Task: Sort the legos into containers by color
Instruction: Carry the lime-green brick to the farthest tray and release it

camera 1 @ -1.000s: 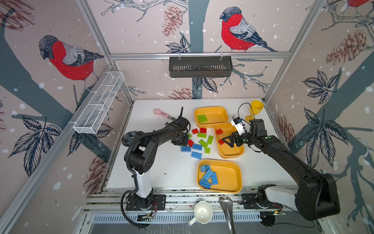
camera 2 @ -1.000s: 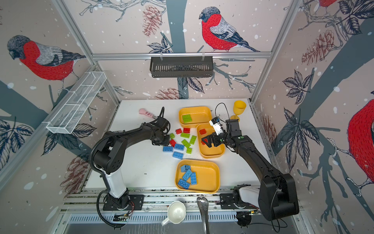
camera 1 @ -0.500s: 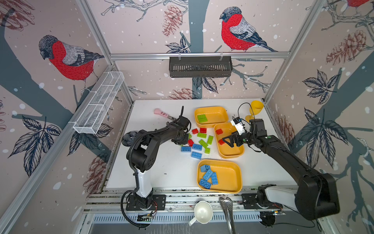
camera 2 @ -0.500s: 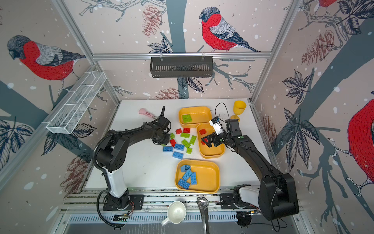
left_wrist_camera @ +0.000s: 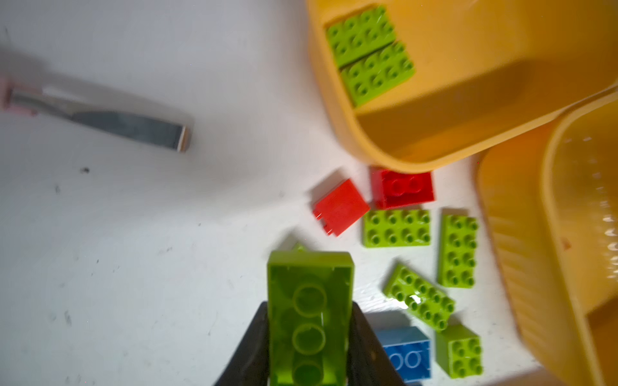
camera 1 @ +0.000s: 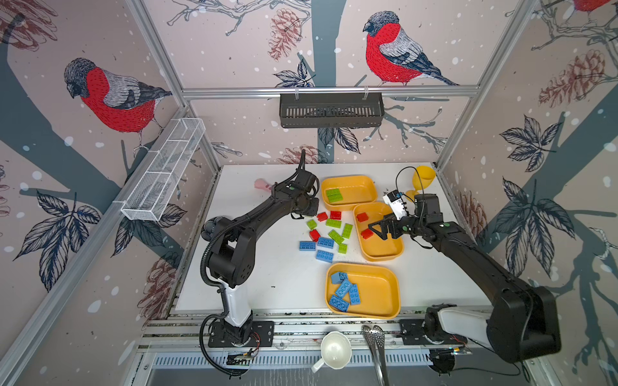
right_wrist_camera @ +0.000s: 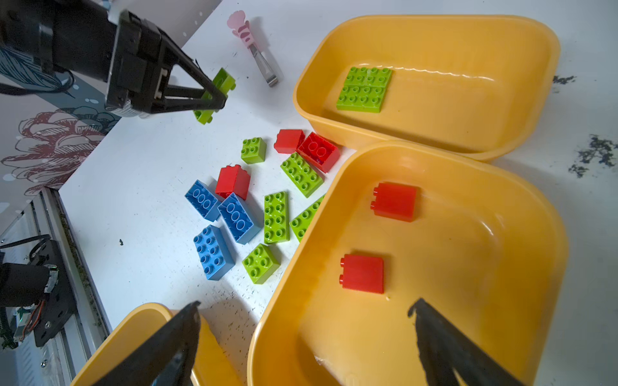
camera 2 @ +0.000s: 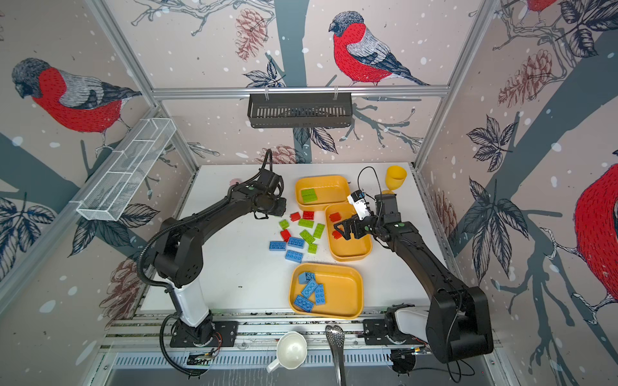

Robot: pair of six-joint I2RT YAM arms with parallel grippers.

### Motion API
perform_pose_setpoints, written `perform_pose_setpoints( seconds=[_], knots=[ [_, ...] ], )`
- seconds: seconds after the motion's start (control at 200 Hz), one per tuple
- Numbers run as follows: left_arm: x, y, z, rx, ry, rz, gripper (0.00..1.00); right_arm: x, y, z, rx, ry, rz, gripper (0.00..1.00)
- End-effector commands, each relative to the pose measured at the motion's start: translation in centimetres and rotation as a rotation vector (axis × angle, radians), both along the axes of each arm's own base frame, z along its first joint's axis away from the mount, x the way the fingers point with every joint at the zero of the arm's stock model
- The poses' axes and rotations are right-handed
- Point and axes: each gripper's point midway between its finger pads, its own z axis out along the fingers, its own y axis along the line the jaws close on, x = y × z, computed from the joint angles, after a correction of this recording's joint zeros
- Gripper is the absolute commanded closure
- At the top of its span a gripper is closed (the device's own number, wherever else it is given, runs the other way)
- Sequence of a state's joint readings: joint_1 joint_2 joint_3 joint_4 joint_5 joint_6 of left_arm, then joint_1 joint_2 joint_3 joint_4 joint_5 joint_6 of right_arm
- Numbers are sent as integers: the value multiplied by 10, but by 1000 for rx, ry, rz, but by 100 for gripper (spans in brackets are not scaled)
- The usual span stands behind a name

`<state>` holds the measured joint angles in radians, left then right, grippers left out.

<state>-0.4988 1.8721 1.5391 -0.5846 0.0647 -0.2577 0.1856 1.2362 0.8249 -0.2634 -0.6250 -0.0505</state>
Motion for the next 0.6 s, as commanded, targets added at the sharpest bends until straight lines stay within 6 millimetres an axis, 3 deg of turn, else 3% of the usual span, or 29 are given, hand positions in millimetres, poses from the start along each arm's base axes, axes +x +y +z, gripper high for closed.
perform_pose_setpoints(
  seconds=[0.0,0.25,0.285,0.595],
  knots=[
    [5,-30,11,-86,-1,-90,70,9,4,17,49,-46,4,1],
    [48,-86,15,-151,-81,-168,70,23,3,36,81,-99,-17,0],
    [54,-93,12,-156,-88,-177,70,27,3,29,74,-81,-21,1],
    [98,-132,-6,-259,-90,-129,70,37,-5,28,49,-89,-45,1]
  ],
)
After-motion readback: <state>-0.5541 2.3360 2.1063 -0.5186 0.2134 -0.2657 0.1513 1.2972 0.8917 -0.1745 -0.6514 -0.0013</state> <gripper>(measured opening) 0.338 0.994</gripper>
